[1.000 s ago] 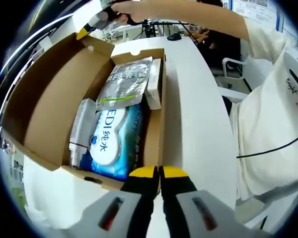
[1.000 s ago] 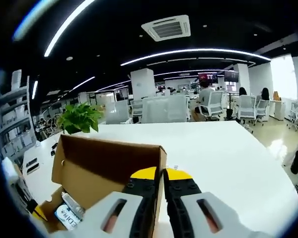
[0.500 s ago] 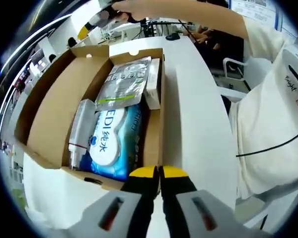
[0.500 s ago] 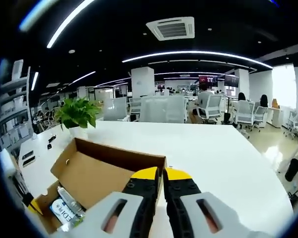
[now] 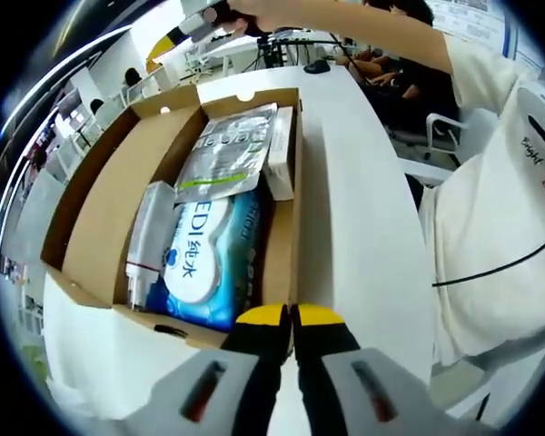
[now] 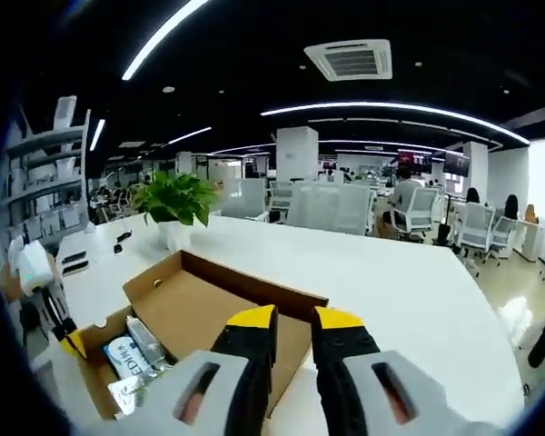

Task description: Operate the shoe box by opening the lid, removing the specified soft item, and placing it in the target area until the item is outside and the box remains undamaged.

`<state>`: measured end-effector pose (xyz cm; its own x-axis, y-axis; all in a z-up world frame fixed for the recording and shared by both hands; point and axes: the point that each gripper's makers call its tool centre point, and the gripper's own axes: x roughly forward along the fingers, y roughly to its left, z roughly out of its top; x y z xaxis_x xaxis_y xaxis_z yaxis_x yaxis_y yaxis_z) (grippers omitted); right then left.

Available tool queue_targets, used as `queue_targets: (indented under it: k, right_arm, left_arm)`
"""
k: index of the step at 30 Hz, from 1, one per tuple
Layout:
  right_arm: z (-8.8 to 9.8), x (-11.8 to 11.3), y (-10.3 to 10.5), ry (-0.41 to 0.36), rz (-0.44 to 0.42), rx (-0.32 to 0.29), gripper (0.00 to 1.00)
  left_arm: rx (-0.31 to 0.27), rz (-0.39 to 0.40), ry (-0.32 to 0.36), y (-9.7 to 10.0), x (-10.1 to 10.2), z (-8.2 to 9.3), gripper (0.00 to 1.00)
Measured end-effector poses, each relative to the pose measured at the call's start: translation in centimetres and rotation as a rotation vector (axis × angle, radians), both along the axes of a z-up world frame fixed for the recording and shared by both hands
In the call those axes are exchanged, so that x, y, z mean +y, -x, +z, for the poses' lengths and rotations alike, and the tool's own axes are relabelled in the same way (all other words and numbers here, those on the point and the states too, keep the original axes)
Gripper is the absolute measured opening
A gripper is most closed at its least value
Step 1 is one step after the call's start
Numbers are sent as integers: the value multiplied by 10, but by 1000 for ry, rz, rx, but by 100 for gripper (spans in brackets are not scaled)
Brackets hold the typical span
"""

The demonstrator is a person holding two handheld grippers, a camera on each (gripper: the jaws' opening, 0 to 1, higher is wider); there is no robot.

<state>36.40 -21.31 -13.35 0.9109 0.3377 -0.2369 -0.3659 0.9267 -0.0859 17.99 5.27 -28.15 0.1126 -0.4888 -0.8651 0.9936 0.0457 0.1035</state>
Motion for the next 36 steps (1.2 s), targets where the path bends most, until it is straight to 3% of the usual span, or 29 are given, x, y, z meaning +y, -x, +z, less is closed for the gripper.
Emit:
queue_targets:
  k: [3,11,16,19,23,27,28,32,36]
  right_arm:
    - [-5,5,5,19,37,20,14]
    - [-4,28,21,82,135,-15,14]
    - [1,40,23,46,178,-9,11]
    - [-2,56,29,89,241,-2,11]
    - [-2,66,30,98,263,11,12]
    - [-9,82,39,101,345,51,16]
    - [-15,91,46,139,400,60,16]
    - [-33,109,64,227,482,102,20]
    - [-42,127,79,187,555,163,27]
  left_arm:
    - [-4,1,-2,0,0,0,2]
    - [4,7,4,0,1,0,2]
    - [3,7,5,0,1,0,2]
    - [8,8,6,0,1,-1,2]
    - [13,5,9,0,1,-1,2]
    - [18,5,14,0,0,-1,2]
    - [16,6,14,1,0,-1,2]
    - [17,6,15,1,0,-1,2]
    - [15,7,13,1,0,-1,3]
